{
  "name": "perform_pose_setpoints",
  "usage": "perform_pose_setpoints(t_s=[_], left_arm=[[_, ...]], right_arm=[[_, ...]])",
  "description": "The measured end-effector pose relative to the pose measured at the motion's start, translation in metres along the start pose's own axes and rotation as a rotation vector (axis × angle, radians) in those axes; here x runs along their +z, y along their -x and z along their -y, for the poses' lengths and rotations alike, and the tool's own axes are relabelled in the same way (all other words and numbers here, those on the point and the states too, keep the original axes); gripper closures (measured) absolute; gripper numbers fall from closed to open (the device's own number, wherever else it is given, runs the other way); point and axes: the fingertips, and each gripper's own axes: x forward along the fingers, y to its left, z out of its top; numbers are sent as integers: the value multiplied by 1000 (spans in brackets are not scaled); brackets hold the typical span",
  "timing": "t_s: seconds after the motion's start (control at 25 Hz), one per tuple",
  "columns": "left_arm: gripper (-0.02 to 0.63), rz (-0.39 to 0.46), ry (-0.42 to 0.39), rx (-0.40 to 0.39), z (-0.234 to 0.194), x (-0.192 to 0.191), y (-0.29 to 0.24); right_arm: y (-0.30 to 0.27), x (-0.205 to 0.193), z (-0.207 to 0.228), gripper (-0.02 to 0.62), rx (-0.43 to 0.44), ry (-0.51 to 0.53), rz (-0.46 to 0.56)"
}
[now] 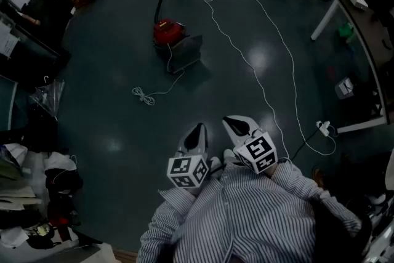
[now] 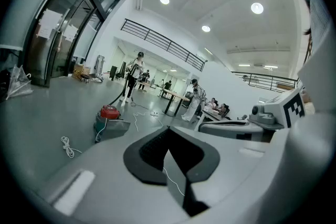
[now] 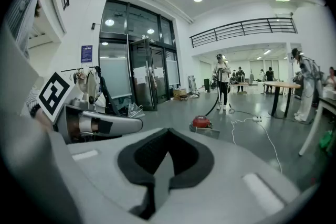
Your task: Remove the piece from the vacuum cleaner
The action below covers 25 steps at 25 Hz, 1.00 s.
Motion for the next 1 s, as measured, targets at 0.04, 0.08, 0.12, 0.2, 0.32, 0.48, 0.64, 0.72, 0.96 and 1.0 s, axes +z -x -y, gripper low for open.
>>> perform_pose_setpoints(t_s=[0.04, 0.08, 0.12, 0.2, 0.32, 0.48, 0.64, 0.72, 0.96, 1.0], left_arm=[[603, -2, 0, -1, 1, -1, 1], [603, -3, 1, -2, 1, -2, 1], [603, -3, 2, -2, 2, -2, 2], [603, -1, 3, -3, 3, -2, 3], [603, 1, 1, -3, 4, -2, 4], [603, 3, 0, 4, 3, -1, 5], [603, 4, 5, 6, 4, -2, 4], [603, 11, 18, 4, 4, -1, 5], [601, 36, 53, -1, 0, 3, 1], [601, 38, 54, -2, 0, 3, 0]], right_arm=[[1, -1, 0, 595, 1, 0, 0], [2, -1, -1, 595, 1, 0, 0], [3, -1, -1, 595, 2, 2, 1], [5, -1, -3, 595, 2, 8, 1], [6, -1, -2, 595, 2, 9, 0], [6, -1, -4, 595, 8, 13, -2], [6, 0, -3, 595, 10, 2, 5], [7, 2, -2, 595, 6, -6, 25], [5, 10, 3, 595, 20, -6, 73], [4, 10, 5, 594, 24, -15, 76]])
